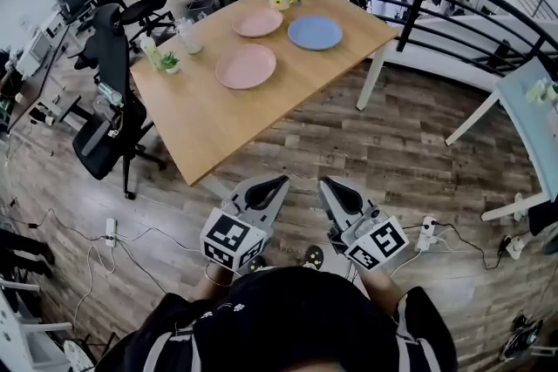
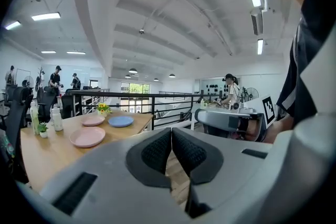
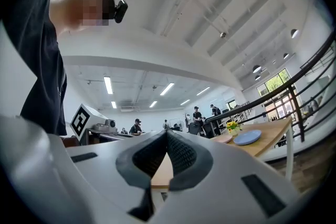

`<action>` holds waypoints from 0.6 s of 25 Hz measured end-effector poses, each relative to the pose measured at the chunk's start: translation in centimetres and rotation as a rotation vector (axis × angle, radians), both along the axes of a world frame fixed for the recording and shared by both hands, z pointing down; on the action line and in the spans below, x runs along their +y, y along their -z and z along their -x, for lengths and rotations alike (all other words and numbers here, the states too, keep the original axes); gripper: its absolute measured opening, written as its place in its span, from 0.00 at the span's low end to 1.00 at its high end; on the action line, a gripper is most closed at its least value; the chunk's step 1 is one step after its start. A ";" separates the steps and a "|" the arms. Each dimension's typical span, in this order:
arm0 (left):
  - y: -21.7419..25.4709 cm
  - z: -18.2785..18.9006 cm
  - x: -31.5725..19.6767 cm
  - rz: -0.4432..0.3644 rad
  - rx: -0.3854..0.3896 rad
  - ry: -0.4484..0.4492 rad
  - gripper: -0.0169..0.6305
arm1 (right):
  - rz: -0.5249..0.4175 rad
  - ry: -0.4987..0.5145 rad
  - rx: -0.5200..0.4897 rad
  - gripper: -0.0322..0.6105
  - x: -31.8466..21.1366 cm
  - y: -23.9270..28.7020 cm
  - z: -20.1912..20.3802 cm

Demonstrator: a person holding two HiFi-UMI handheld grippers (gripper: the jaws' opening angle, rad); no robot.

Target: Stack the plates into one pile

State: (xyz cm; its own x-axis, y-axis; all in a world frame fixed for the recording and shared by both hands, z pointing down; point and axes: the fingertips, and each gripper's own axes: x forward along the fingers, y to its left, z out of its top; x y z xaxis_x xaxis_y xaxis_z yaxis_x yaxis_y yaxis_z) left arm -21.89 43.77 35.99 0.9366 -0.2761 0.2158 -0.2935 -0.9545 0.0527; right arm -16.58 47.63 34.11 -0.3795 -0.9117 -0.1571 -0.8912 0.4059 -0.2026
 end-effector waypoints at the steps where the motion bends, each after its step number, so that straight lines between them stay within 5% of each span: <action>1: -0.1 -0.5 0.2 0.003 -0.002 0.000 0.05 | 0.002 0.005 -0.001 0.05 0.1 -0.1 -0.4; 15: -0.6 -4.3 1.7 0.001 -0.004 0.025 0.05 | 0.011 0.054 -0.020 0.05 0.8 -1.3 -4.5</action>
State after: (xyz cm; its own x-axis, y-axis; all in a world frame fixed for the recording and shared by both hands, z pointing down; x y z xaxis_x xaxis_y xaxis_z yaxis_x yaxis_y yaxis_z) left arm -17.62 45.49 36.63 0.9285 -0.2993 0.2197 -0.3177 -0.9467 0.0527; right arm -12.04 48.45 35.40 -0.4251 -0.8918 -0.1551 -0.8639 0.4508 -0.2244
